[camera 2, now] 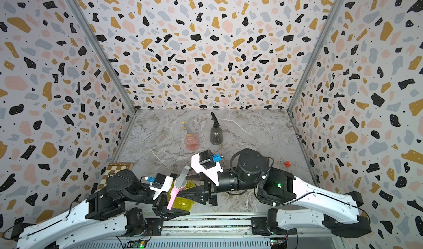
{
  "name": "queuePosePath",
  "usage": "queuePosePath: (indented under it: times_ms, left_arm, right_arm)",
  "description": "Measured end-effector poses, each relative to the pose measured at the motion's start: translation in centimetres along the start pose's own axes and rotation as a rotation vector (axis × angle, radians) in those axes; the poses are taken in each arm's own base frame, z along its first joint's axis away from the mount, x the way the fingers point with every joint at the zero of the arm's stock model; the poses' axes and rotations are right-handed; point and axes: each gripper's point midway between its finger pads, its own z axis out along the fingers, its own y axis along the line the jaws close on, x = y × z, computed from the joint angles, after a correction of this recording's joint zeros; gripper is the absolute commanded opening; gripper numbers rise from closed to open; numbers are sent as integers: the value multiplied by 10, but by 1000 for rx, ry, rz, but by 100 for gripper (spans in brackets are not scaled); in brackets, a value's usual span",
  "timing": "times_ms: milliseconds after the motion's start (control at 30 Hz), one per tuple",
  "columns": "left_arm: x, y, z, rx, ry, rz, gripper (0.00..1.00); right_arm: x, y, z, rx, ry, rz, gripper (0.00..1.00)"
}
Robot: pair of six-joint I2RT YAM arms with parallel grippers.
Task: Attach spray nozzles to spray bottles
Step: Screw the spray nozzle on the spray bottle.
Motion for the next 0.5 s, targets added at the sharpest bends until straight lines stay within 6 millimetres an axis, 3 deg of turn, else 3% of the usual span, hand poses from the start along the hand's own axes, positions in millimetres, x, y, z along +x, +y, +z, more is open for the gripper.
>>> queuePosePath:
  times_ms: [133,500]
  left_arm:
    - [0,1,0,-4,-1,0,0]
    - [0,2,0,-11,-2,-4,0]
  right_arm:
    - [-2,0,-2,2,-7,6,42]
    - [-2,-5,-2,30,-8,11,13]
